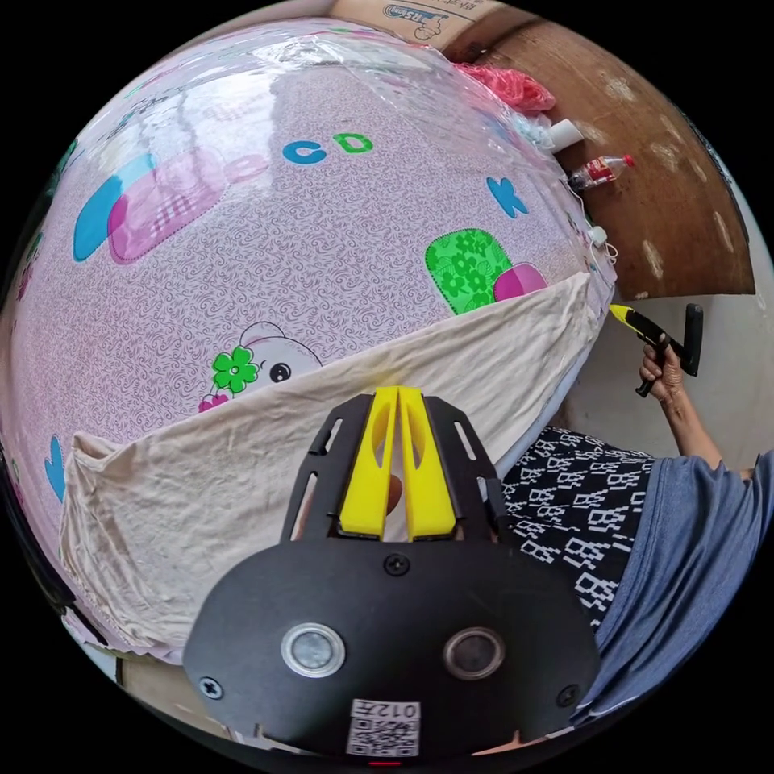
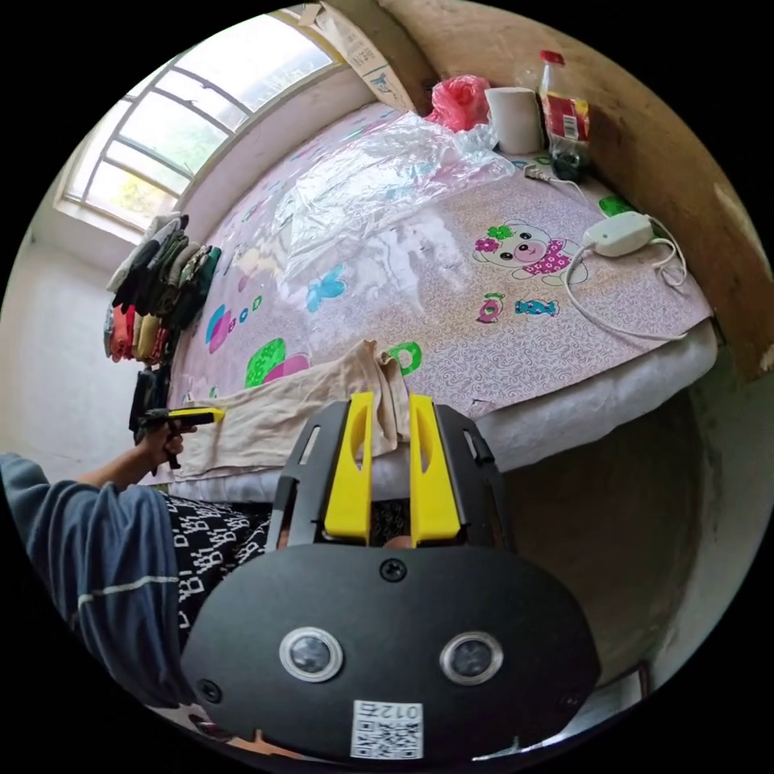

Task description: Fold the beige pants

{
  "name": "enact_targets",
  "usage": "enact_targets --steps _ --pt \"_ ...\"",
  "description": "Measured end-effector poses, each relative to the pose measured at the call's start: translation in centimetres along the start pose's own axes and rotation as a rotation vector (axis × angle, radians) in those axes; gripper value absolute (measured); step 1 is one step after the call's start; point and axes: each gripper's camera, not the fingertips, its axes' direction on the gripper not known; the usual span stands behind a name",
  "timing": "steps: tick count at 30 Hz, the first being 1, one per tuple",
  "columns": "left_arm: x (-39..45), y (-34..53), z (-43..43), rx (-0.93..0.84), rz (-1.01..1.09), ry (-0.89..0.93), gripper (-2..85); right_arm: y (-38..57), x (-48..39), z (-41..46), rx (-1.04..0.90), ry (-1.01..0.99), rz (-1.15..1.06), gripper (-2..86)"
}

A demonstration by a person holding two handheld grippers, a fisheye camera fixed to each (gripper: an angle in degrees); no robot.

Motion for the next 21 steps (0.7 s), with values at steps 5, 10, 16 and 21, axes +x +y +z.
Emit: enact_targets --steps 5,10,16,21 --pt "-0.1 0.2 0.7 0.012 -0.004 -0.05 0.5 -0.2 0.7 3.0 -0.055 0.021 -0.029 9.9" --pt "5.0 -1.6 -1.7 0.142 0.253 -0.132 0.4 0.7 -0.1 5.0 -0.065 0.147 -0.117 10.3" --pt "9.5 -5.9 -2.2 0.109 0.445 -0.159 0.3 1.4 1.1 5.6 -0.04 0.036 -0.099 7.1" --pt "6.8 -5.9 -0.7 0.05 0.244 0.061 0.4 1.8 4.8 6.6 -0.019 -0.136 0.038 1.8"
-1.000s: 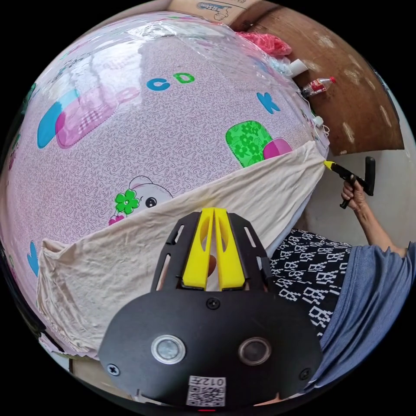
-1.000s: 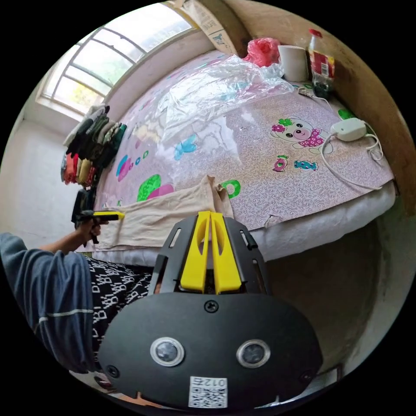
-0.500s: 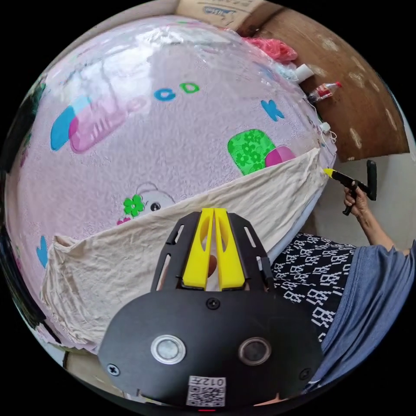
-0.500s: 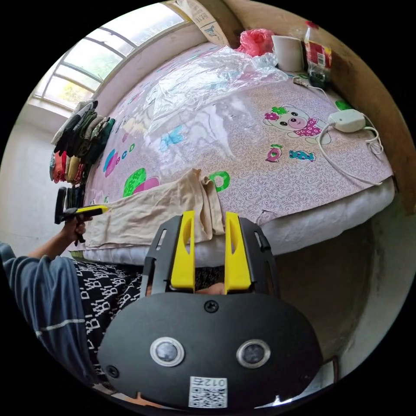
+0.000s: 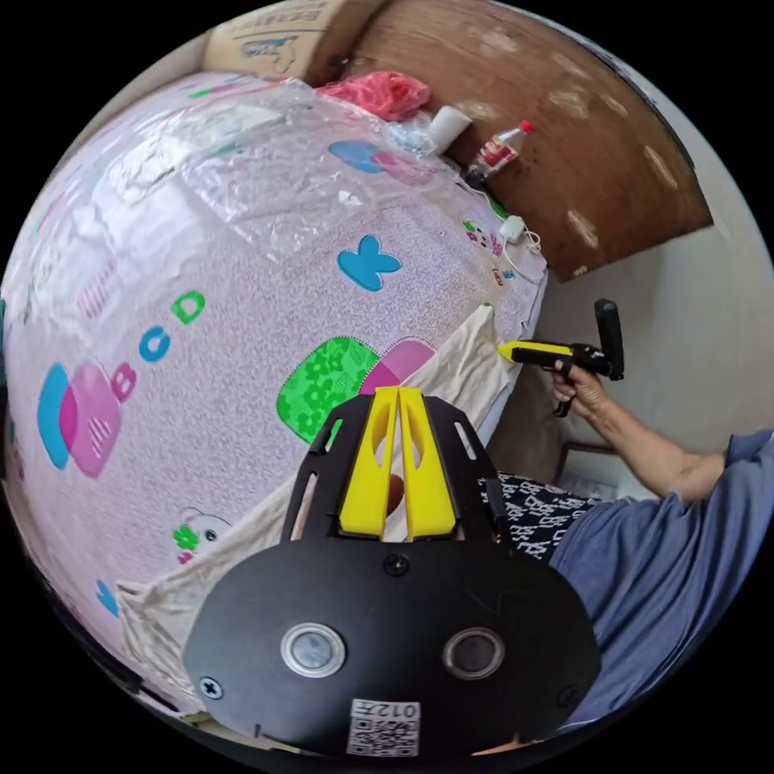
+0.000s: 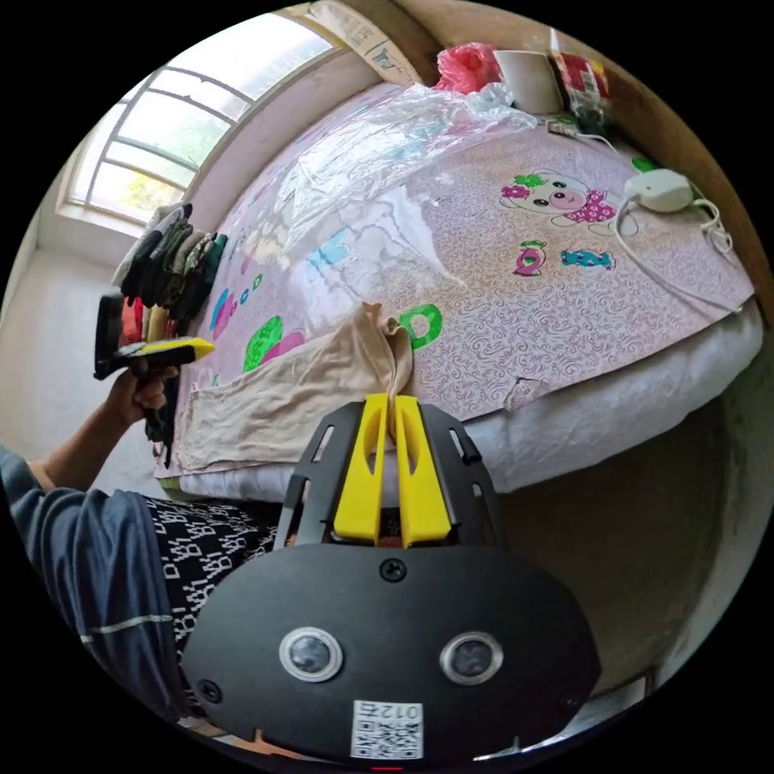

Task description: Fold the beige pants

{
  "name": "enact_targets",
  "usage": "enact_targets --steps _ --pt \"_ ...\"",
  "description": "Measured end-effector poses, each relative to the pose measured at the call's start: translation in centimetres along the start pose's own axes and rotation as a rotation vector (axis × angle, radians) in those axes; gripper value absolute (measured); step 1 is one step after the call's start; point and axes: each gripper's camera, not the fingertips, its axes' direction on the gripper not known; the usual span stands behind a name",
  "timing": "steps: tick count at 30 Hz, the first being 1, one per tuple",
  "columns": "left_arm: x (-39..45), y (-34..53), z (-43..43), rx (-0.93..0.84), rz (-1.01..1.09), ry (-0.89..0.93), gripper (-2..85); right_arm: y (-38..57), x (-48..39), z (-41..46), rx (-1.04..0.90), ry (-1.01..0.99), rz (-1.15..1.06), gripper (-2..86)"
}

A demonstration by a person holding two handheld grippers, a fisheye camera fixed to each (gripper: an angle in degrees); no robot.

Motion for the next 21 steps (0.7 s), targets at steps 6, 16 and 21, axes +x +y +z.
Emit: enact_targets --steps 6,16,21 --pt "-2.3 6.7 -1.4 0.066 -0.249 -0.087 0.4 1.0 0.5 -1.1 0.114 -0.272 0.08 1.0" --pt "-8.4 17.5 -6.5 0.183 -0.46 0.051 0.4 -0.3 -19.6 6.0 0.033 -0.466 -0.212 0.8" --pt "-12.8 26.9 -12.5 0.273 -0.569 0.05 0.4 1.8 -36.5 17.8 -0.134 -0.479 -0.389 0.9"
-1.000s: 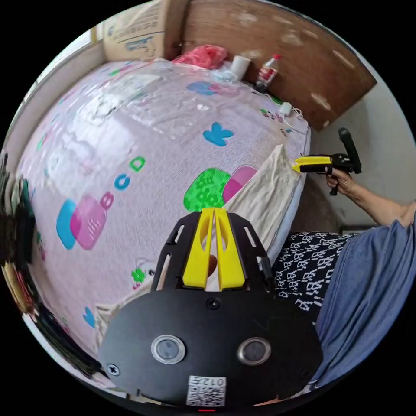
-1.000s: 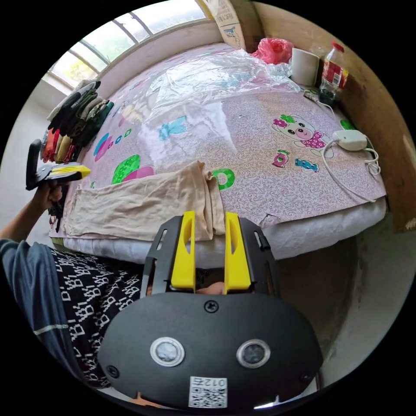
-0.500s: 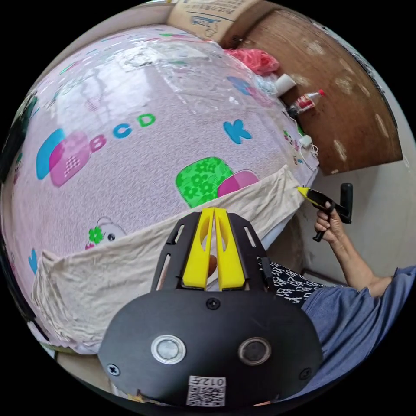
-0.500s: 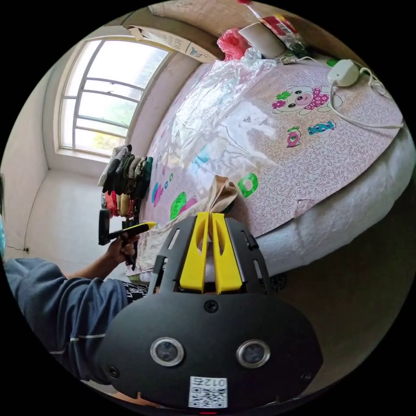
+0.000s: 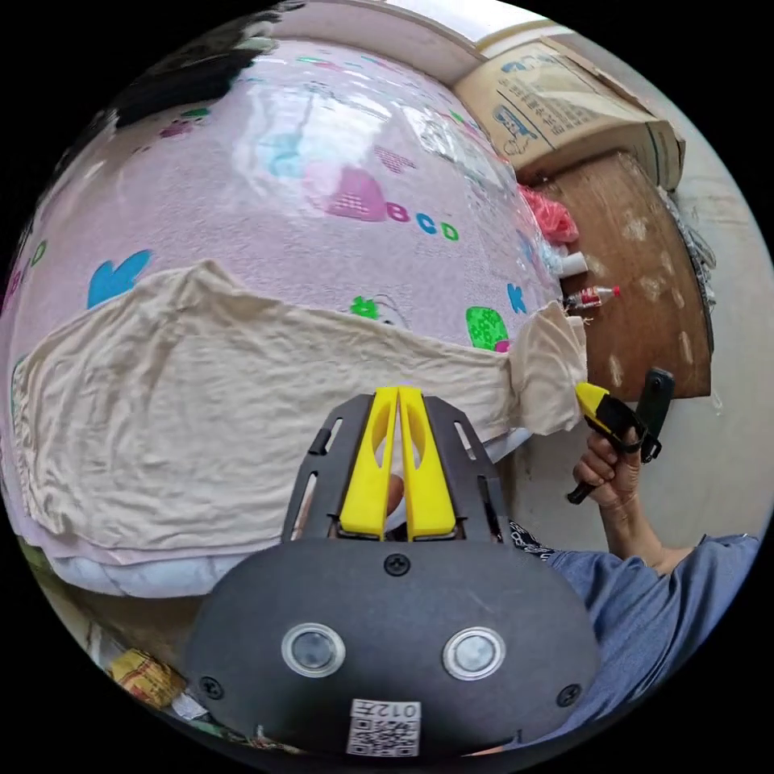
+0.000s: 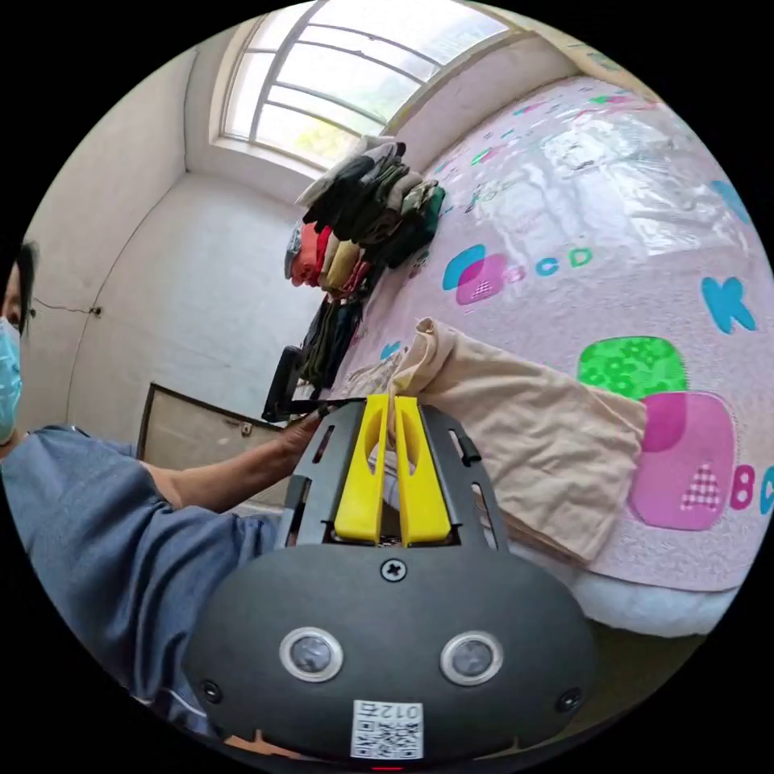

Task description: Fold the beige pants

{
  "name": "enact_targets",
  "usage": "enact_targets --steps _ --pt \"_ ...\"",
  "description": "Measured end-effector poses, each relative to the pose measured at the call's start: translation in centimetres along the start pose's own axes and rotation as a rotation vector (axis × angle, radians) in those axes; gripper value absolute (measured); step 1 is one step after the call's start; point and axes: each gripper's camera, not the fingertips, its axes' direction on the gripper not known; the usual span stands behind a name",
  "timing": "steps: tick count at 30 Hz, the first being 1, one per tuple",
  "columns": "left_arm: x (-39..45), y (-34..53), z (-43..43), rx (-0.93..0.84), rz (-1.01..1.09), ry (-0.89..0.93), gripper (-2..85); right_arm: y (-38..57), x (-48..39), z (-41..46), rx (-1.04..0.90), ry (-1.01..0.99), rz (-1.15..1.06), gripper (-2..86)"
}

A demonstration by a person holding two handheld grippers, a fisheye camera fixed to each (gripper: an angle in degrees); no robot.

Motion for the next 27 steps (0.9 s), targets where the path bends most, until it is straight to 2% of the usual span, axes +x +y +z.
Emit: enact_targets --steps 4,6,9,14,17,23,27 --pt "-5.4 3.4 -5.6 0.059 -0.073 -0.011 0.4 -1.9 -4.0 13.1 -0.124 -0.008 -0.039 1.0" --pt "-8.6 5.6 -8.7 0.08 -0.111 -0.026 0.4 -2.5 -6.3 21.1 -0.228 0.089 -0.082 1.0" --pt "-11.7 7.9 -11.8 0.097 -0.144 -0.034 0.4 -2.4 -8.6 27.9 -0.276 0.215 -0.14 1.2" --pt "-14.6 10.2 -14.8 0.092 -0.152 0.018 0.6 -3.1 -10.4 33.5 -0.286 0.283 -0.113 2.3" --pt "-15.1 10.6 -15.9 0.074 -0.129 0.066 0.6 -4.1 -11.2 37.4 -0.465 0.289 -0.109 3.5" --pt "-14.4 9.1 -16.7 0.019 -0.06 0.102 0.4 -4.7 -15.6 37.4 -0.538 0.27 -0.283 6.7" --pt "-13.9 7.3 -16.7 -0.01 -0.015 0.141 0.3 -6.9 -15.0 36.8 -0.457 0.248 -0.314 6.5"
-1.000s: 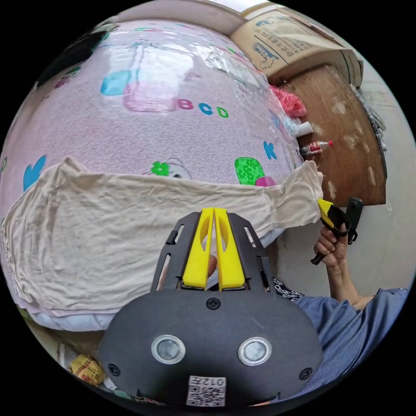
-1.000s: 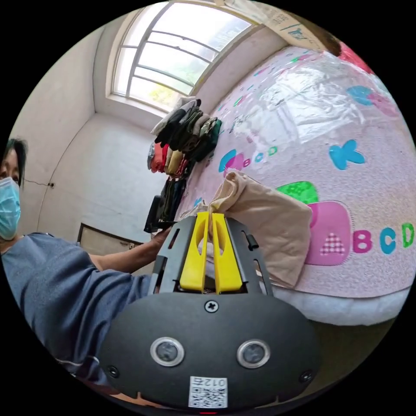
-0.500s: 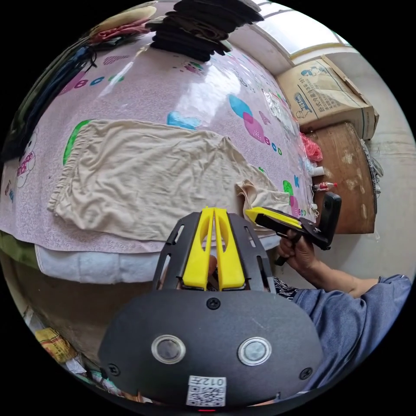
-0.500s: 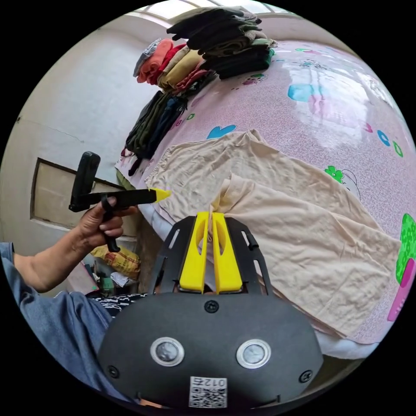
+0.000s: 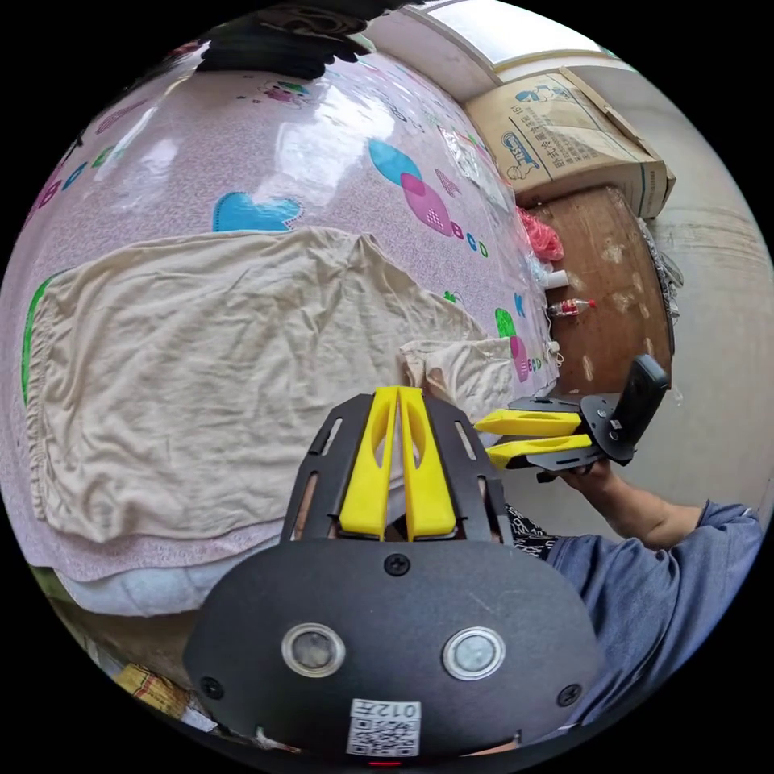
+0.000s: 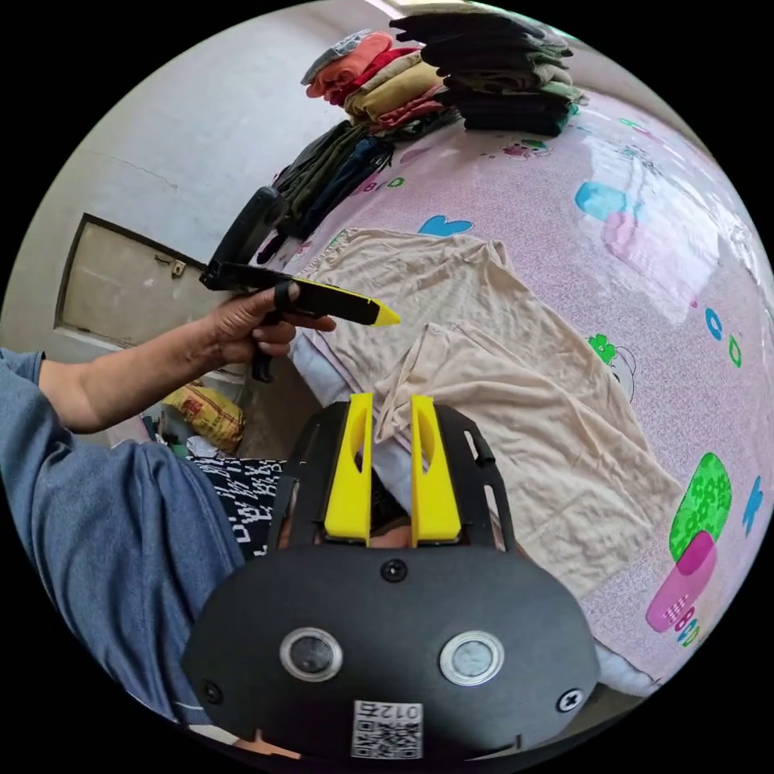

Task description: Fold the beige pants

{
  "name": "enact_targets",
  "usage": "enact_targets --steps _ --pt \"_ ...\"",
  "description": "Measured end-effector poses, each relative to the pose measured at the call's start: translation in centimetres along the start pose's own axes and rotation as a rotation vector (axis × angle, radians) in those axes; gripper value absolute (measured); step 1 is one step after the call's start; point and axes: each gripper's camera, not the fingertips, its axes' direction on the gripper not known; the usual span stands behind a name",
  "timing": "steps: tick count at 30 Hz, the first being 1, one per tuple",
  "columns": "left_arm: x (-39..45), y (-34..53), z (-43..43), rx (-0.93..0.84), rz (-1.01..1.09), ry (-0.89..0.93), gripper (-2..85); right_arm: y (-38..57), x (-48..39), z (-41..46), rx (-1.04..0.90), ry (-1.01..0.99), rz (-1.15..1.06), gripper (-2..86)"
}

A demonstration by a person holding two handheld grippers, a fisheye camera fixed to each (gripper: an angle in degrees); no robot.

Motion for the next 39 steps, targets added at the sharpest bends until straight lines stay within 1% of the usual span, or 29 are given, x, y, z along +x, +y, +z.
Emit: enact_targets --steps 2,3,5,7,8,11,13,15,16,18,19,22,23,24,25,27,28,30,32,34,36,39 --pt "0.1 -0.3 -0.4 0.007 -0.013 -0.011 0.2 -1.9 0.9 -0.4 0.015 -0.048 -0.029 6.4" --pt "0.1 -0.4 -0.7 0.008 -0.025 -0.045 0.2 -3.3 1.3 -0.9 0.049 -0.056 -0.063 6.1" --pt "0.0 -0.2 -1.0 0.0 -0.059 -0.053 0.2 -5.6 2.2 -1.7 0.089 -0.078 -0.086 5.5" --pt "0.0 0.2 -1.3 -0.001 -0.079 -0.03 0.2 -8.2 3.3 -1.3 0.07 -0.039 -0.105 5.0" --pt "0.0 0.6 -1.3 -0.006 -0.085 -0.023 0.3 -10.0 4.2 0.0 0.015 -0.036 -0.119 5.0" --pt "0.3 1.7 -1.7 0.007 -0.102 0.003 0.3 -14.3 6.7 4.4 -0.149 -0.132 -0.117 6.3" --pt "0.7 2.3 -2.1 0.02 -0.112 0.005 0.2 -16.3 7.2 6.7 -0.216 -0.15 -0.139 6.8" --pt "1.3 3.2 -2.5 0.041 -0.121 0.005 0.3 -18.7 7.2 10.0 -0.337 -0.177 -0.176 6.4" --pt "1.5 3.4 -2.6 0.045 -0.121 0.007 0.3 -19.2 7.1 10.8 -0.367 -0.188 -0.187 6.2" --pt "1.9 4.1 -3.0 0.058 -0.132 0.009 0.4 -20.6 6.2 13.0 -0.449 -0.276 -0.232 4.0" --pt "2.0 4.3 -3.1 0.061 -0.137 0.009 0.4 -20.8 6.0 13.1 -0.446 -0.292 -0.244 3.6" --pt "2.5 5.6 -4.3 0.109 -0.166 -0.015 0.3 -21.3 3.1 11.4 -0.284 -0.252 -0.421 2.5" --pt "2.6 6.3 -4.9 0.142 -0.183 -0.028 0.3 -21.3 2.2 10.8 -0.219 -0.195 -0.465 2.8" --pt "2.7 7.0 -5.6 0.179 -0.206 -0.044 0.3 -21.5 1.9 10.9 -0.195 -0.131 -0.455 3.5" --pt "2.8 7.4 -5.9 0.199 -0.219 -0.053 0.3 -21.6 1.9 11.2 -0.204 -0.108 -0.445 4.1" --pt "3.0 9.0 -6.8 0.26 -0.258 -0.064 0.4 -22.1 1.9 12.8 -0.291 -0.031 -0.421 5.6" --pt "3.0 9.4 -7.0 0.27 -0.266 -0.064 0.4 -22.0 1.6 12.8 -0.28 -0.009 -0.432 5.6" --pt "3.4 10.7 -7.3 0.292 -0.287 -0.075 0.4 -21.4 0.0 11.7 -0.2 0.069 -0.475 4.7" --pt "4.0 11.4 -7.4 0.297 -0.276 -0.076 0.4 -20.9 -1.8 10.9 -0.146 0.036 -0.535 3.9" --pt "4.7 11.8 -7.2 0.284 -0.256 -0.066 0.4 -20.4 -3.8 12.0 -0.193 0.039 -0.619 3.9" --pt "5.6 12.0 -6.6 0.247 -0.223 -0.072 0.4 -19.8 -5.6 14.7 -0.284 0.07 -0.706 4.0" --pt "6.8 12.0 -5.8 0.194 -0.184 -0.098 0.4 -19.3 -7.1 17.2 -0.349 0.1 -0.784 4.0"
